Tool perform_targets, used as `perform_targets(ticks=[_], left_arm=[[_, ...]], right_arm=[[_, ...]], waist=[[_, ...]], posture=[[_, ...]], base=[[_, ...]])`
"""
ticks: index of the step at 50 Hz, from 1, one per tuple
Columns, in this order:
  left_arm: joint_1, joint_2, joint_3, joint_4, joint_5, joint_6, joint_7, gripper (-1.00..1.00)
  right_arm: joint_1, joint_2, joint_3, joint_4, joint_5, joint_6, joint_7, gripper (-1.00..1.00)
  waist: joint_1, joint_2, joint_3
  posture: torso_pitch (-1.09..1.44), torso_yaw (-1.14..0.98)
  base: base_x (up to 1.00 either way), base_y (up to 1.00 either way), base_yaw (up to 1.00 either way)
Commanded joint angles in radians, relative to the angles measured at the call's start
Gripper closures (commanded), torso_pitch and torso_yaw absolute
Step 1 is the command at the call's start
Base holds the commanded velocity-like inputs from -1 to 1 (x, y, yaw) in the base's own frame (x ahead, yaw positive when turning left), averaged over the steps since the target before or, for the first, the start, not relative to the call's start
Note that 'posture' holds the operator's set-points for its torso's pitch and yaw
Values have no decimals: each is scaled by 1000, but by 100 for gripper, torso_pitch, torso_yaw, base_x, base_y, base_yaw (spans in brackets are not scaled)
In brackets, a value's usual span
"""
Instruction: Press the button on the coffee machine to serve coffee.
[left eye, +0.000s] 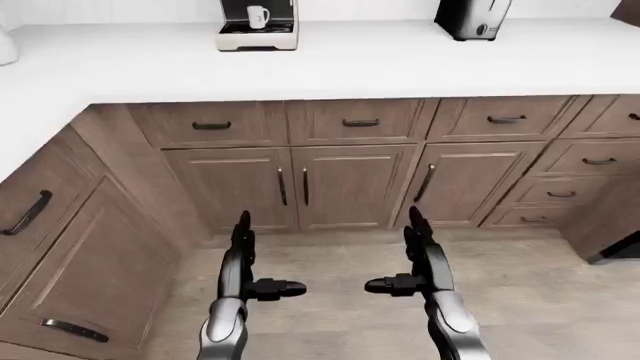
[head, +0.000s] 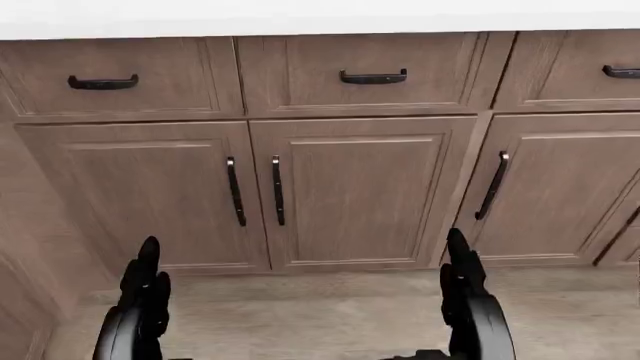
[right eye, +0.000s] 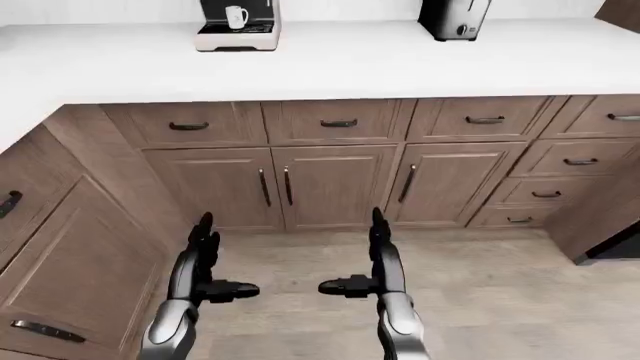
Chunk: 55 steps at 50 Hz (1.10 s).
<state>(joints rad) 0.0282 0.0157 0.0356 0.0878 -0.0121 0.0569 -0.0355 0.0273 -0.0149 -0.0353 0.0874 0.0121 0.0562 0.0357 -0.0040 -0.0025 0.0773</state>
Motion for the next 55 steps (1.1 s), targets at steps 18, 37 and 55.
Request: perform_targets(ticks=[18, 37, 55], left_arm=[[-39, 9, 18, -104, 5, -48, 23, -100], [-428, 121, 127, -360, -122, 544, 98, -100], [-908, 320, 181, -164, -284, 754, 193, -100]], right_arm=[[-27, -6, -1, -147, -27, 0, -14, -100], [-340, -86, -78, -594, -26, 714, 1, -100], [-817, -286, -153, -551, 62, 1121, 37, -100]], waist=[[8, -4, -86], [9, -1, -90], [11, 1, -67]], posture=[[0, 0], [0, 0], [0, 0]], base=[[0, 0, 0], [0, 0, 0], [0, 0, 0]])
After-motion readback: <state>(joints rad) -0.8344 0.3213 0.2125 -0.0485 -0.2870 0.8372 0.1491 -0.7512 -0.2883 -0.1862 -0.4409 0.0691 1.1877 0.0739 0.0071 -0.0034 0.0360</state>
